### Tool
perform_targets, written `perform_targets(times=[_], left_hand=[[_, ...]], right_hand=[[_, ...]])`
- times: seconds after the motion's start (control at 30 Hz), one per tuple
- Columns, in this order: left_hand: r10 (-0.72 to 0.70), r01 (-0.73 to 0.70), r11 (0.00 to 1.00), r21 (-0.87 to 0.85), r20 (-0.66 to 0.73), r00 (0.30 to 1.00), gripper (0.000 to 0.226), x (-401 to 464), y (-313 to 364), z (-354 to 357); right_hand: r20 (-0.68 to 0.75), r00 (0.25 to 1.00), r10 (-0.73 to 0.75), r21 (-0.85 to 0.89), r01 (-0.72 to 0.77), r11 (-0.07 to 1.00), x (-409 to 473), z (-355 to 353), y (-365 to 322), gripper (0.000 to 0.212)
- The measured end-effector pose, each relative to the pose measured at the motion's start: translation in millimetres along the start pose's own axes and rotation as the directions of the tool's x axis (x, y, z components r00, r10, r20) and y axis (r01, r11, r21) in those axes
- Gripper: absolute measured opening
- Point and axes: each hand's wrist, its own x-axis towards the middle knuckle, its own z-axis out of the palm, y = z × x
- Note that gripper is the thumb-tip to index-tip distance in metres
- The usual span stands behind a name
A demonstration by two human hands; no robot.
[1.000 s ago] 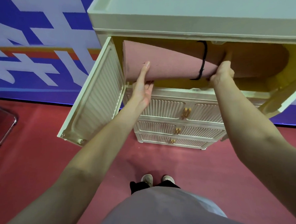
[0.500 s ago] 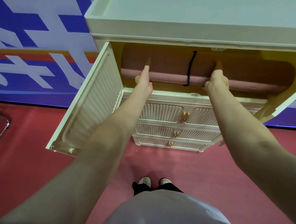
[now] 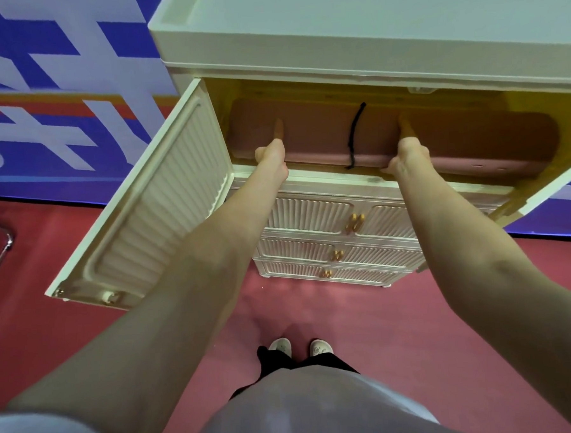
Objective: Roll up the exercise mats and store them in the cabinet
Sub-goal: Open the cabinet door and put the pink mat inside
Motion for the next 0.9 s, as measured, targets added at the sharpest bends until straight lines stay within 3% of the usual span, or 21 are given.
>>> perform_targets(times=[0.07, 0.1, 0.27, 0.4, 0.5, 0.57, 0.63, 0.67, 0.73, 0.8, 0.9], left_hand=[[0.024, -0.024, 1.0, 0.007, 0.023, 0.999, 0.079, -2.5, 0.7, -3.2], [0.034, -0.034, 0.999, 0.009, 0.03, 0.999, 0.079, -1.2, 0.5, -4.9], [0.103, -0.103, 0.994, 0.038, 0.001, 0.995, 0.065, -1.7, -1.3, -8.5], [0.186, -0.184, 0.979, 0.09, -0.012, 0.982, 0.052, -9.4, -11.8, -13.6], [0.314, -0.3, 0.927, 0.223, -0.03, 0.949, 0.048, -21.0, -27.0, -20.8], [0.438, -0.406, 0.853, 0.329, -0.028, 0.898, 0.046, -29.8, -40.8, -29.4], [0.542, -0.488, 0.766, 0.418, -0.011, 0.84, 0.042, -38.6, -56.5, -40.1], [0.57, -0.506, 0.734, 0.453, -0.006, 0.821, 0.04, -43.0, -64.3, -45.5], [0.596, -0.528, 0.705, 0.473, 0.008, 0.803, 0.037, -50.2, -80.2, -55.8], [0.588, -0.532, 0.699, 0.478, 0.039, 0.808, 0.035, -55.2, -95.5, -66.2], [0.564, -0.503, 0.675, 0.54, 0.062, 0.824, 0.032, -62.1, -120.3, -90.8]], right_hand=[[-0.002, 0.999, 0.035, 0.003, -0.035, 0.999, -2.0, -5.5, -1.5, 0.1], [0.011, 1.0, 0.026, -0.023, -0.026, 0.999, -2.1, -7.3, -1.8, 0.104], [-0.005, 0.996, -0.092, -0.176, 0.089, 0.98, -14.6, -14.8, -3.7, 0.079], [-0.12, 0.976, -0.181, -0.199, 0.155, 0.968, -29.4, -21.4, -5.6, 0.06], [-0.076, 0.894, -0.441, -0.44, 0.367, 0.82, -52.2, -31.0, -2.2, 0.058], [0.095, 0.73, -0.677, -0.572, 0.596, 0.563, -63.2, -46.2, 5.5, 0.052], [0.314, 0.44, -0.841, -0.557, 0.803, 0.212, -70.3, -66.7, 13.2, 0.042], [0.404, 0.284, -0.869, -0.528, 0.849, 0.032, -72.4, -77.5, 16.6, 0.038], [0.544, 0.058, -0.837, -0.469, 0.848, -0.246, -76.0, -96.0, 24.6, 0.033], [0.633, -0.051, -0.772, -0.428, 0.808, -0.405, -79.2, -110.2, 34.3, 0.03], [0.618, -0.162, -0.769, -0.4, 0.778, -0.485, -88.7, -130.0, 50.5, 0.028]])
